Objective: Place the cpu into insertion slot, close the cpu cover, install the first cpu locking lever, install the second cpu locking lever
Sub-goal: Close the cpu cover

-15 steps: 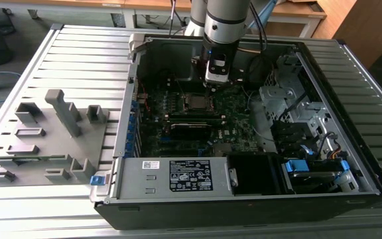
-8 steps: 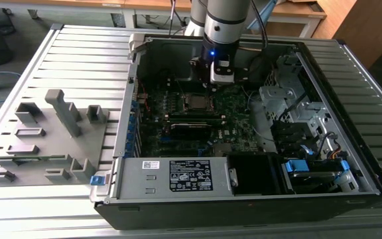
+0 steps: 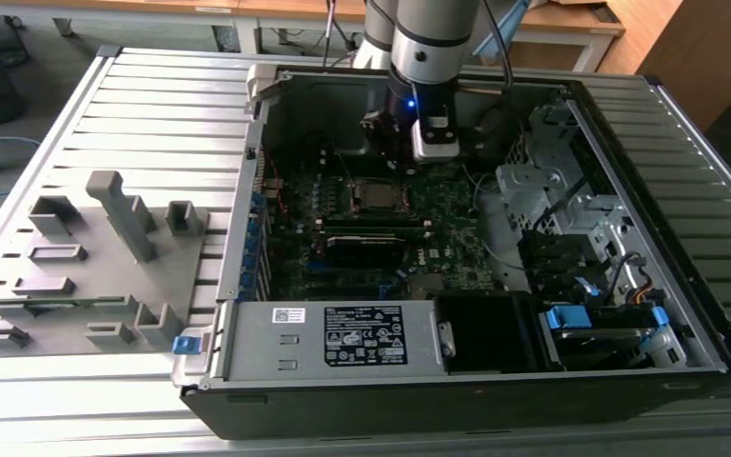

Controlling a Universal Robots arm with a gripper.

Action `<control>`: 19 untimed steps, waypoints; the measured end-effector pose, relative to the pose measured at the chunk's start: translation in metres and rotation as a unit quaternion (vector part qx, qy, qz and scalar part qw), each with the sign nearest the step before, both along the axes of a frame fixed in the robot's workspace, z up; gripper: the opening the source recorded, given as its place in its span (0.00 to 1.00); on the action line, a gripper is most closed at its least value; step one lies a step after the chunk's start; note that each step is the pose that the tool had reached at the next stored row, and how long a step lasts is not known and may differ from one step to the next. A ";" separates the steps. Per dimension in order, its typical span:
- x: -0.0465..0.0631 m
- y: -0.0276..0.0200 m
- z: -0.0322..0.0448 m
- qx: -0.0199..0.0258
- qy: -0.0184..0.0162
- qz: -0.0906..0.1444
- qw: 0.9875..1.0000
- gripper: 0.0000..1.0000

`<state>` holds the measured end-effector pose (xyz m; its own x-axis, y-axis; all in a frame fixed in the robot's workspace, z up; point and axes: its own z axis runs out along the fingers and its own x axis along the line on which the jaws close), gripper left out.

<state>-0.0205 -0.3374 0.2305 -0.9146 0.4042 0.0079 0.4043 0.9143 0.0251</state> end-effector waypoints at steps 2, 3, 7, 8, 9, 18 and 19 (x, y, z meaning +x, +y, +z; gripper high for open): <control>0.000 0.0000 -0.0001 0.000 0.000 0.019 1.000 0.11; 0.000 0.0000 -0.0002 0.000 0.000 0.028 1.000 0.11; 0.000 0.0000 -0.0004 0.000 0.000 0.064 0.998 0.11; 0.000 0.0000 -0.0005 0.000 0.000 0.073 0.997 0.11; 0.000 0.0000 -0.0006 0.000 0.000 0.082 0.997 0.11; 0.000 0.0000 -0.0013 0.000 0.000 0.163 0.987 0.11; 0.000 0.0000 -0.0014 0.000 0.000 0.172 0.985 0.11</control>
<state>-0.0204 -0.3374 0.2291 -0.9975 0.0700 0.0079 0.0702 0.9972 0.0251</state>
